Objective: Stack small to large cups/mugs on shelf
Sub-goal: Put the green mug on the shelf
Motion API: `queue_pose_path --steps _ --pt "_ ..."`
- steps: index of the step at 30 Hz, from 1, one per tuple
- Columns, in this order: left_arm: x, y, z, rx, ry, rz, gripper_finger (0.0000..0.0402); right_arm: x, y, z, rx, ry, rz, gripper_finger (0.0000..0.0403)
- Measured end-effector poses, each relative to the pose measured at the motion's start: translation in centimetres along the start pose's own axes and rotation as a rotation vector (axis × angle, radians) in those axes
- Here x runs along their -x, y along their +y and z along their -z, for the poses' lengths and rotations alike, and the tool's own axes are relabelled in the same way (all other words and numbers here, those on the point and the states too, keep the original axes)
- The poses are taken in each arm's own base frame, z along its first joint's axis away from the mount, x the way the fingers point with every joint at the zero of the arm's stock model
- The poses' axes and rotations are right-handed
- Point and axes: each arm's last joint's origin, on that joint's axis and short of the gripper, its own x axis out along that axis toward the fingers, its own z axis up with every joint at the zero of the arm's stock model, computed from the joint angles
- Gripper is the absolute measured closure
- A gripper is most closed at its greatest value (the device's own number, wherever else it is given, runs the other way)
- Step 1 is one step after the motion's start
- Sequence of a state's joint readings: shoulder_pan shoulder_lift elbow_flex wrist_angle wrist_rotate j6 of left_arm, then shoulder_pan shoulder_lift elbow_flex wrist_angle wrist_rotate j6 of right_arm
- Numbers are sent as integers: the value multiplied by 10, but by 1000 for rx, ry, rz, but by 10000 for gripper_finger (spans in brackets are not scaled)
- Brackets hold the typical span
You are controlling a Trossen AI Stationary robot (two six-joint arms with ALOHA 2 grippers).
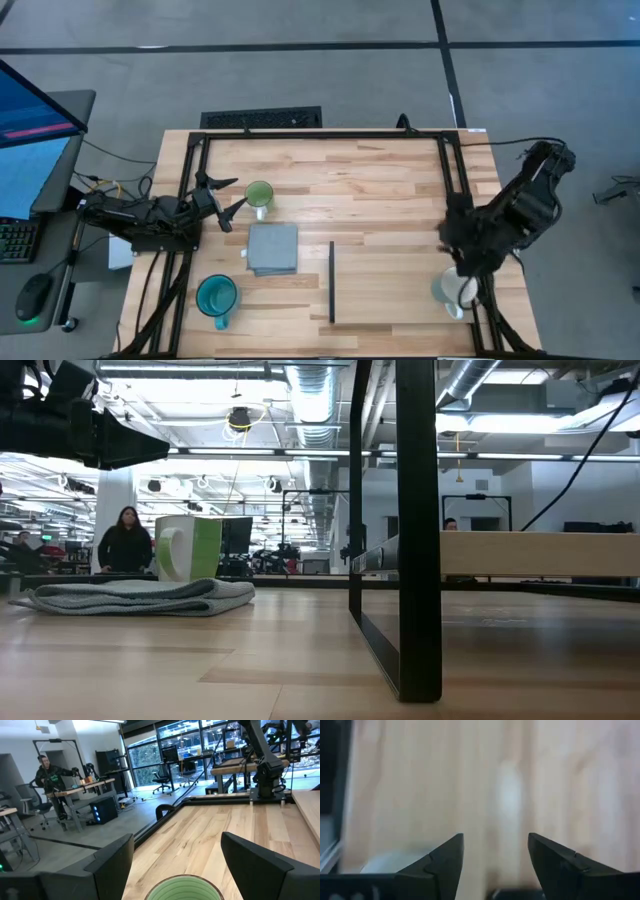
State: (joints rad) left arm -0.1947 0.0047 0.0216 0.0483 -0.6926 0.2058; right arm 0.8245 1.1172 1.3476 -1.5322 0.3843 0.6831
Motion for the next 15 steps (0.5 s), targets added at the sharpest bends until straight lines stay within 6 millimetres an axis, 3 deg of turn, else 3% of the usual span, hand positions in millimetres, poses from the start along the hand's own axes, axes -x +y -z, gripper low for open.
queue_pose_path --steps 6,15 --pt "0 0 0 1 -1 1 110 15 -32 -23 -173 -238 278 159" --pt "0 0 0 2 -3 2 110 25 -77 -48 -269 -366 382 159"
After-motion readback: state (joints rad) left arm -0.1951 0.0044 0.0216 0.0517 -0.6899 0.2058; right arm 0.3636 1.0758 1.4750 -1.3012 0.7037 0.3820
